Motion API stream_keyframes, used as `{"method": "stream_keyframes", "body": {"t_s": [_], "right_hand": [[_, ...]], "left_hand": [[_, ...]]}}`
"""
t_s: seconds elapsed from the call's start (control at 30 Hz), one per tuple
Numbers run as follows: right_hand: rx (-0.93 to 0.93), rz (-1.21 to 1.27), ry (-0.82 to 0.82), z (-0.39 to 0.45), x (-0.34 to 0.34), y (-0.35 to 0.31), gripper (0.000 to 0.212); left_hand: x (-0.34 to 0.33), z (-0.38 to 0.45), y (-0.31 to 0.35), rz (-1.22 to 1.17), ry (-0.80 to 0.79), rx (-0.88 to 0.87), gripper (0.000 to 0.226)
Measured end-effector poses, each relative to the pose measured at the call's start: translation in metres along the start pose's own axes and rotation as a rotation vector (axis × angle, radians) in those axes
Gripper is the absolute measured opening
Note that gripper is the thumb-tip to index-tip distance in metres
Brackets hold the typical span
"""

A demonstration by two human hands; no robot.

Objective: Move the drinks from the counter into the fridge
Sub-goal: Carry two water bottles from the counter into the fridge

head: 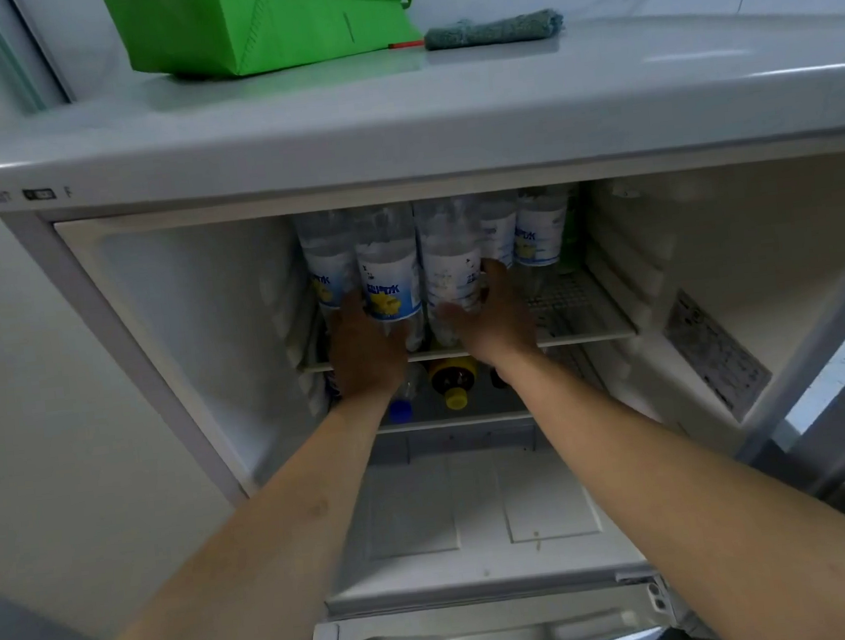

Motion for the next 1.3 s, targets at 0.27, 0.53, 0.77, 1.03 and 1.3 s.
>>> {"method": "stream_keyframes", "body": {"t_s": [0.27,0.53,0.77,1.03,1.3], "right_hand": [[-0.024,0.038,0.021,0.003,-0.013,-0.006,0.064],[-0.031,0.068,0.069,-0.002,-0.013,-0.007,0.064],[0.012,0.1,0.109,-0.013,-0.01,-0.005,0.054],[0.027,0.048,0.08,-0.021,-0.011,-0.003,0.054],[0.026,0.027,0.103,-0.057,0.026,-0.002,0.037]], "left_hand": [[0.004,0.005,0.003,0.009,0.064,0.004,0.046],[0.005,-0.001,0.001,-0.019,0.054,-0.001,0.04],[0.0,-0.013,-0.021,-0.204,0.023,0.053,0.027],[0.002,-0.03,-0.022,-0.132,-0.025,-0.027,0.036],[0.013,-0.062,0.008,-0.212,-0.019,-0.106,0.033]]}}
Point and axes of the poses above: each hand's wrist, its own z-axis towards the middle knuckle, its own x-axis out of the back of the hand, y = z × x, the point moved 10 cm from there along z, towards the middle knuckle, and after that the axes turned 9 degrees about y, right-handed, at the moved point
